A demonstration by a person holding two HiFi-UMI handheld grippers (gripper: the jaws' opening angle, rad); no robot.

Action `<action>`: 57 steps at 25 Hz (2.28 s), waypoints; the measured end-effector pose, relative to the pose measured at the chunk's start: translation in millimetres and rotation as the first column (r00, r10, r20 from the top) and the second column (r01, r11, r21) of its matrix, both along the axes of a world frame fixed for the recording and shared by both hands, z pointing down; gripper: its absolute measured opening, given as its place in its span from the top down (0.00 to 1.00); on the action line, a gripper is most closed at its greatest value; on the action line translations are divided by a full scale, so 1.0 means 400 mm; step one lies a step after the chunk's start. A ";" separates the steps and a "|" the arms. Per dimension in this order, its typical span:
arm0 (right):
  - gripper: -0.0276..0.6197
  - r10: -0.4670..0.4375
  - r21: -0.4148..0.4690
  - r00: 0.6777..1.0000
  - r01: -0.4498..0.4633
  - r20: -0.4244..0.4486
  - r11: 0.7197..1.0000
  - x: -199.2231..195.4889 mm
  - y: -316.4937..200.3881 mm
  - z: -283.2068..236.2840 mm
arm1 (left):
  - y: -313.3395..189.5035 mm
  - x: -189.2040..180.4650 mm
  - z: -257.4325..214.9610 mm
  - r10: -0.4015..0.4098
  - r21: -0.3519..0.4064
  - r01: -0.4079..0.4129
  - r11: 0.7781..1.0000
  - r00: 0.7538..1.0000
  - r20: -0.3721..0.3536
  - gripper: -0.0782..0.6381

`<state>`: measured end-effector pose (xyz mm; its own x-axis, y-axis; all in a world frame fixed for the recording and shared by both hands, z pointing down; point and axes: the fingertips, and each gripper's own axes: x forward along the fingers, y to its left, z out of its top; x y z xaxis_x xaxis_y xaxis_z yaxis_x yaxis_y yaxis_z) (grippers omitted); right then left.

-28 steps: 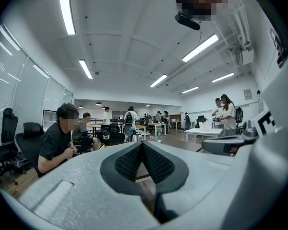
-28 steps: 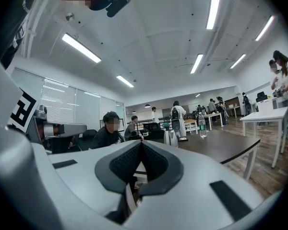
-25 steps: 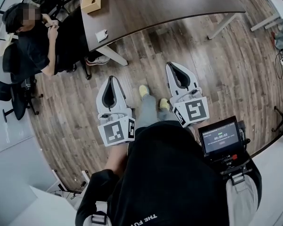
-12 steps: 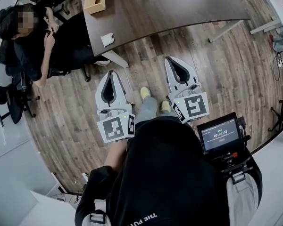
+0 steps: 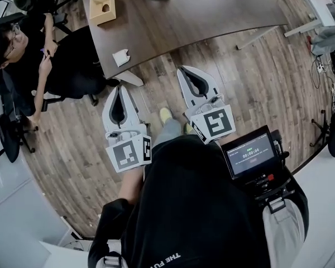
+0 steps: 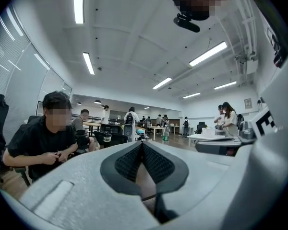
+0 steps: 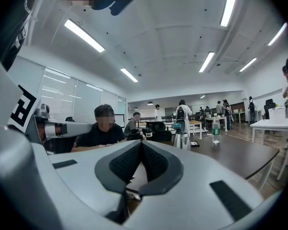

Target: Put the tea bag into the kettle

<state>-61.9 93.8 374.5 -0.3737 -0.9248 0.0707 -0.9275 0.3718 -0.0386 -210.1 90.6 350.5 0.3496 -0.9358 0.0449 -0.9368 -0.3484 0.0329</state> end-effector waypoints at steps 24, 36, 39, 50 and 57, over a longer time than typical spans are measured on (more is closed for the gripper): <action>0.95 0.040 -0.025 0.998 -0.038 0.047 0.999 0.125 -0.178 0.004 | -0.165 0.107 -0.014 0.022 -0.014 -0.022 1.000 0.999 0.027 0.89; 0.95 0.002 -0.098 0.996 0.006 0.084 0.995 0.280 -0.365 0.055 | -0.351 0.261 0.009 0.007 -0.063 -0.003 0.998 0.997 0.073 0.89; 0.95 -0.029 -0.107 0.995 0.039 0.096 0.993 0.280 -0.378 0.059 | -0.367 0.268 0.004 -0.001 -0.051 0.005 0.999 0.997 0.083 0.89; 0.95 -0.099 -0.090 0.990 0.108 0.103 0.990 0.237 -0.378 0.025 | -0.350 0.247 -0.043 -0.042 -0.011 0.043 0.999 0.995 0.094 0.89; 0.95 -0.073 -0.070 0.994 0.079 0.084 0.994 0.252 -0.402 0.004 | -0.376 0.251 -0.048 -0.013 -0.007 0.013 1.000 0.997 0.071 0.89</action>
<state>38.9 -67.1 376.0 -0.4504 -0.8868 0.1041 -0.8892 0.4349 -0.1423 -109.6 -59.9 331.4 0.3329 -0.9399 0.0762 -0.9414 -0.3360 -0.0309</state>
